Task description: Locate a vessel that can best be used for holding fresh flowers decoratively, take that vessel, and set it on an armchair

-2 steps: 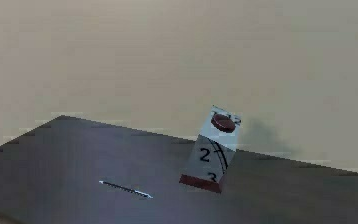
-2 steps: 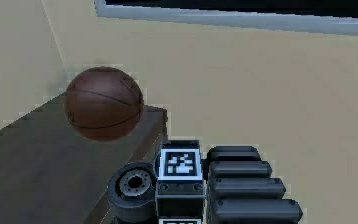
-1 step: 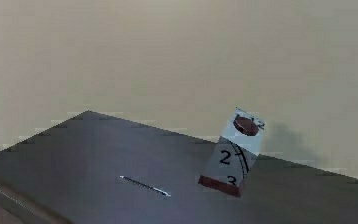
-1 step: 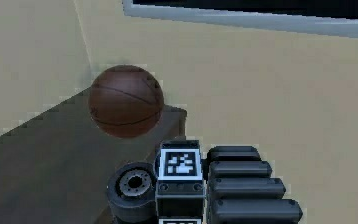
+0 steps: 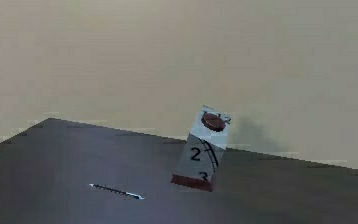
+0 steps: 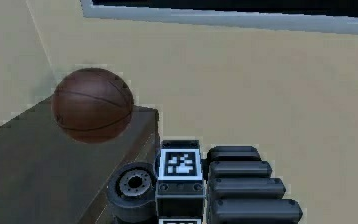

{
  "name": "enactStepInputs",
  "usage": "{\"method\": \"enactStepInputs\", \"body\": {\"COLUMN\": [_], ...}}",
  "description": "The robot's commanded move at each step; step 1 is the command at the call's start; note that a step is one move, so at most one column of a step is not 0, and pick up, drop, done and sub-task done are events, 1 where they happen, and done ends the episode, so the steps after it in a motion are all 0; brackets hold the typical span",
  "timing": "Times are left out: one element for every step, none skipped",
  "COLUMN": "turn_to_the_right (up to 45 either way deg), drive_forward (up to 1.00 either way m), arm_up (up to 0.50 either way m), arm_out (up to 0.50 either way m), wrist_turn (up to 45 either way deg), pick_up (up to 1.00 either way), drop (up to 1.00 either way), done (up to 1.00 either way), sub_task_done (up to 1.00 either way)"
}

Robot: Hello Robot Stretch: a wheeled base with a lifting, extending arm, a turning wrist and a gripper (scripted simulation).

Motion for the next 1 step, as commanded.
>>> {"method": "enactStepInputs", "body": {"turn_to_the_right": [45.0], "drive_forward": [0.00], "arm_up": [0.00], "arm_out": [0.00], "wrist_turn": [0.0], "pick_up": [0.00], "drop": [0.00], "done": [0.00], "sub_task_done": [0.00]}}
